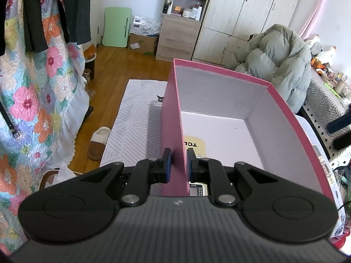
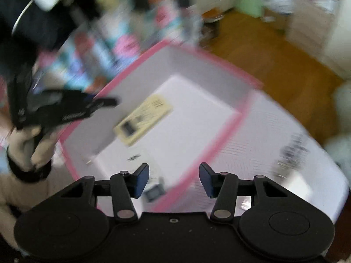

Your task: Organize rigid objects

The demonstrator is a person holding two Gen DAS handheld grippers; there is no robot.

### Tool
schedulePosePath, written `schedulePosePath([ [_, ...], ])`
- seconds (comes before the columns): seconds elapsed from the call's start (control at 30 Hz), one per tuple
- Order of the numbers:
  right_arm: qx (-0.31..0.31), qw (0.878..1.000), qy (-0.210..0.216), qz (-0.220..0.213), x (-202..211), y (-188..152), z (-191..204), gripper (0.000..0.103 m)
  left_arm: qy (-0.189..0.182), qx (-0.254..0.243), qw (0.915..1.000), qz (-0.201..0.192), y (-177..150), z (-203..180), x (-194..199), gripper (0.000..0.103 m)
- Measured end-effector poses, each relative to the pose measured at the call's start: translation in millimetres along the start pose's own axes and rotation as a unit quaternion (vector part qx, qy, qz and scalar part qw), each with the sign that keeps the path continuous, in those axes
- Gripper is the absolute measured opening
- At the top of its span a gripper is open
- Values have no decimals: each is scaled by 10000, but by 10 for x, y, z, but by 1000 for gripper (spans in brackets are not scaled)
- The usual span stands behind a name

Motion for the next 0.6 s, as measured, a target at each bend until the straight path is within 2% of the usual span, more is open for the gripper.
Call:
schedulePosePath([
  [0.17,-468,9969,-625,-128,215,-318,-518,56,105,-41,9999,-39,4,-33,3,11],
  [0.27,-791,9901,-1155,33,139,-566,-872,56,259,-180,9995,-62,8,-93,5,9],
  [0.33,-897,9846,-1471,290,8,-742,-1117,53,399,-350,9986,-69,1,-149,5,9],
  [0.43,-1205,9792,-1538,556,-204,-953,-1395,50,433,-320,9985,-56,17,-162,5,9],
  [0.6,-1552,9702,-1689,779,-444,-1170,-1762,50,476,-292,9984,-54,30,-164,8,9],
])
Point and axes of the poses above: each gripper's, at about its wrist camera, not at the fingertips, and x roughly against the way its jaws point, z to its left, y to its top, the point moved 6 cm from there along -x, roughly the way its jaws point, and after that the axes turned 4 degrees about -x, right-handed, at the moved point
